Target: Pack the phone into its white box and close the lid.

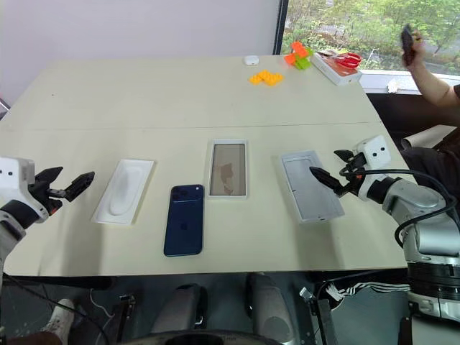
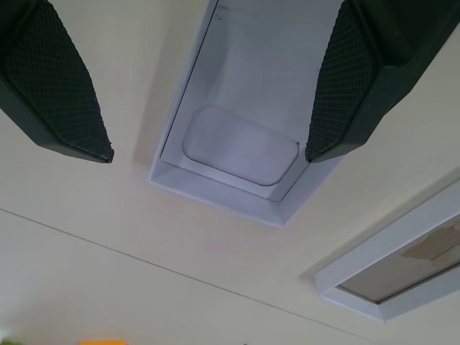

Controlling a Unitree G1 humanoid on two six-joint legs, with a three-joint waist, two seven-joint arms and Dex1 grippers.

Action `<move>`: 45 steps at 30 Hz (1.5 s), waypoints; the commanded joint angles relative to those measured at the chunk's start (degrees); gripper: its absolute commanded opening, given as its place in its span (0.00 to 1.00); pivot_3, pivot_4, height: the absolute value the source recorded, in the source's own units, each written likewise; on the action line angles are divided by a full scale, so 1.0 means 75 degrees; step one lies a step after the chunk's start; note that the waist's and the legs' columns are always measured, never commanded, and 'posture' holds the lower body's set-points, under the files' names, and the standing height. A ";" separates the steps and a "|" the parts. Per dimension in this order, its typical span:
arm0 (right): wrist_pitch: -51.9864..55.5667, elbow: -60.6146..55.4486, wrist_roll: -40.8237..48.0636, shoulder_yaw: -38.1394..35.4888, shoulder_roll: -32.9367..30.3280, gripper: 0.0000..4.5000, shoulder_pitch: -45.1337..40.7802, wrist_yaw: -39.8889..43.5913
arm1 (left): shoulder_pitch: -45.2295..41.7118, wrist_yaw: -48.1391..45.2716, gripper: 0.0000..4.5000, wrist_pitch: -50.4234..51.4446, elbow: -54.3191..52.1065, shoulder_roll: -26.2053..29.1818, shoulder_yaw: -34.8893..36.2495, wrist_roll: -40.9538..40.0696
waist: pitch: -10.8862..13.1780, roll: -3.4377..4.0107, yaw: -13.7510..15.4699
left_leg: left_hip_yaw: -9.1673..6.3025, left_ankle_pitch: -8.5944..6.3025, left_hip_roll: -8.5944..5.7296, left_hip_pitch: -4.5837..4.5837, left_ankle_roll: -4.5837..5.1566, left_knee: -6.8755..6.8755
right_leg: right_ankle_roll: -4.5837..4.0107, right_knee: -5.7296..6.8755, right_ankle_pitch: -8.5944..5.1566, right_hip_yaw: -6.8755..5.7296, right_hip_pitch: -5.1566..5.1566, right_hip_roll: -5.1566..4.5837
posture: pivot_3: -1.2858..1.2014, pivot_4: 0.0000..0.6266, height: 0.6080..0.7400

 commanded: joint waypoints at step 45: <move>0.0618 -0.3032 0.0399 0.2212 0.0892 0.99 -0.0227 0.0015 | -0.1406 0.1738 0.99 0.5808 0.0097 0.0423 0.0367 -0.2266 | 0.0000 -0.0008 0.0004 | -0.0018 0.0000 0.0011 0.0006 0.0000 0.0001 | -0.0001 0.0002 0.0003 -0.0008 -0.0001 0.0024 | 0.52 0.24 0.90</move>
